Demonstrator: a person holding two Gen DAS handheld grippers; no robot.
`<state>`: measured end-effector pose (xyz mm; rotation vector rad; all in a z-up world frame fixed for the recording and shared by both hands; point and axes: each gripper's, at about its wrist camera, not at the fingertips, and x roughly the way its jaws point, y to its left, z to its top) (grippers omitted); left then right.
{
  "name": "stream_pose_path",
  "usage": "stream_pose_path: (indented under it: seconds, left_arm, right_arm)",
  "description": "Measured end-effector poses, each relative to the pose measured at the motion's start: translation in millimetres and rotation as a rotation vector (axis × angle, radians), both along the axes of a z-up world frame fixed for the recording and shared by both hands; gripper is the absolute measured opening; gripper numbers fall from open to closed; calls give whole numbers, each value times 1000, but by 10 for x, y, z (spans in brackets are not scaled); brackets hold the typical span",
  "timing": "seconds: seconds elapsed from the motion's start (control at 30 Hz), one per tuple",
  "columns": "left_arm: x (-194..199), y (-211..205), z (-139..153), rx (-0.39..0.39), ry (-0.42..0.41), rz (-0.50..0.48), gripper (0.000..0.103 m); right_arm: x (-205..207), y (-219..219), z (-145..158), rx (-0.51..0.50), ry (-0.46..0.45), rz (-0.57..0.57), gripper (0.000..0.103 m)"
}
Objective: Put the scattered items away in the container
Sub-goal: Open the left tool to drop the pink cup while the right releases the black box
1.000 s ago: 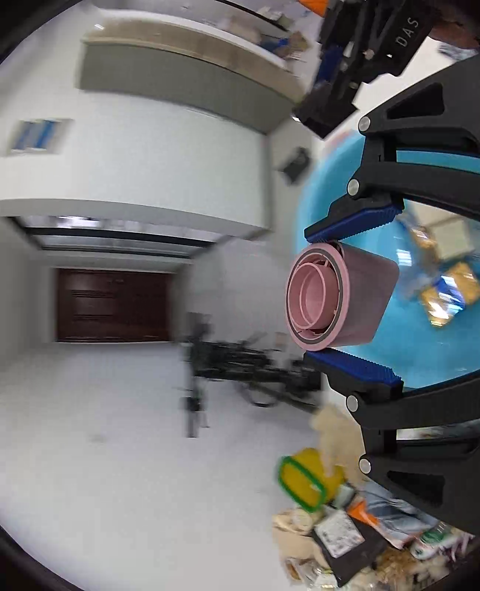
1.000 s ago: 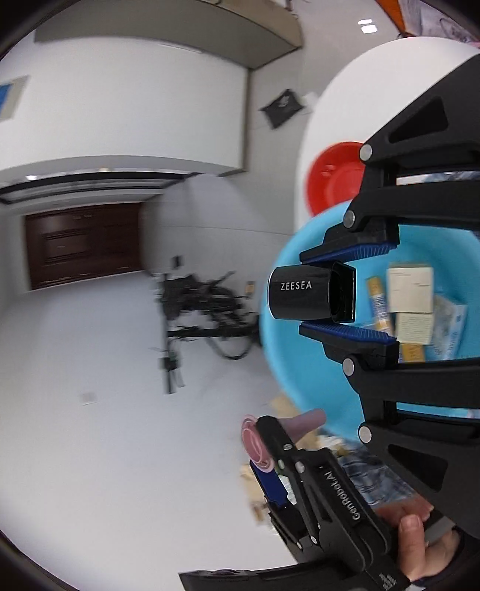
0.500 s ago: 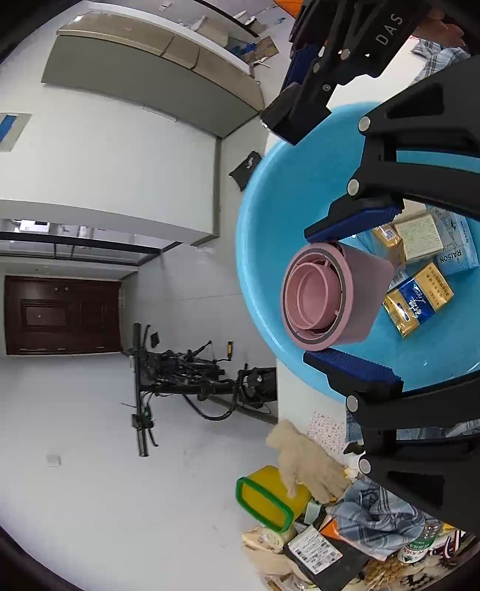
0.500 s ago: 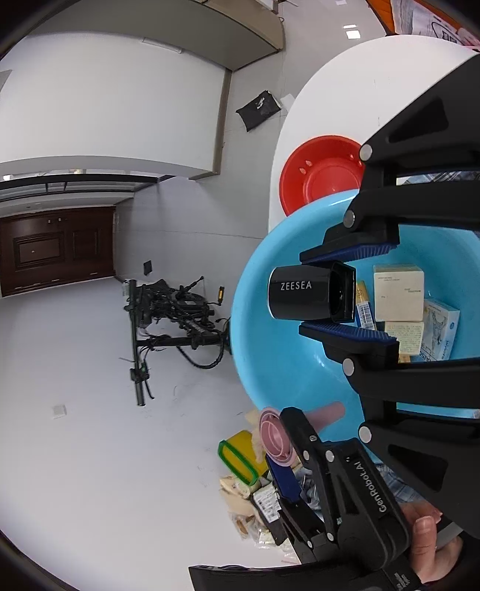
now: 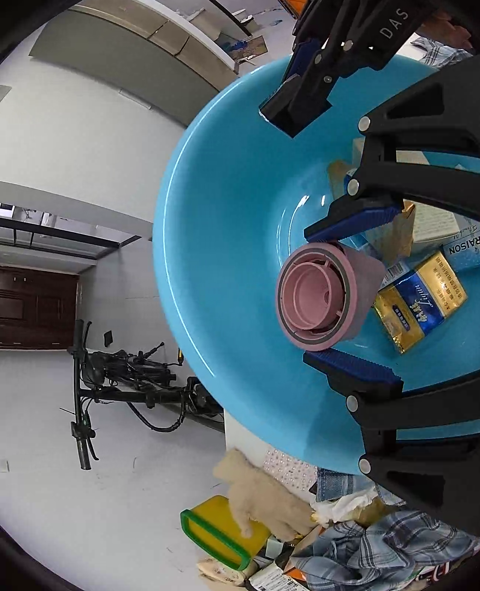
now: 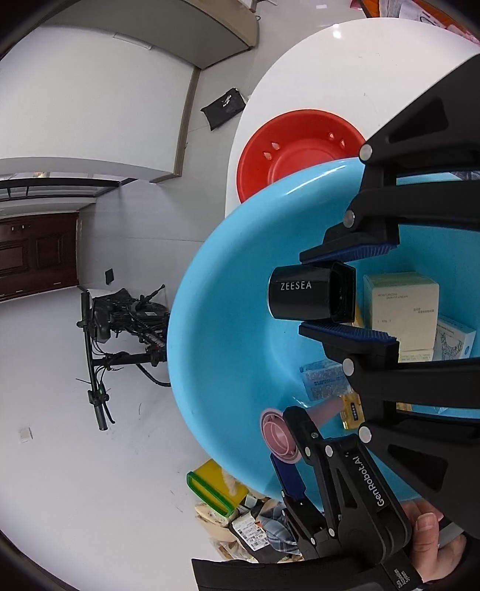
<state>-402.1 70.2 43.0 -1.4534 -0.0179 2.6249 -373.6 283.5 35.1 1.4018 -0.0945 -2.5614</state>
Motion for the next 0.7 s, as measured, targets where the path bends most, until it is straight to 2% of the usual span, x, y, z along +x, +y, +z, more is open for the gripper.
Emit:
stream_pose_path:
  seconds: [0.23,0.3,0.33,0.37,0.63,0.67,0.7]
  left_arm:
    - [29,112,89,-49,20,-27,62]
    - [46,134,122,-66,33,-33,71]
    - [51,128,141,-67,40,-26,80]
    - [63,113,166,-60,51,-18,82]
    - [41,-26,294,-34,66,28,82]
    - [42,-40,297,-29,65,32,82]
    - [41,-50,295,-27,64,35,82]
  right_arm:
    - [9,-44,19,0,2,12,29]
    - [11,-77,34,2,5,14,30]
    - [15,-83,40,3,6,13,30]
    - [15,-90,48,4,7,12,29]
    - [6,-68,66,11,12,5,30]
    - [0,-66,63,15,13,6,32]
    - [-1,-66,62,20,16,7,42]
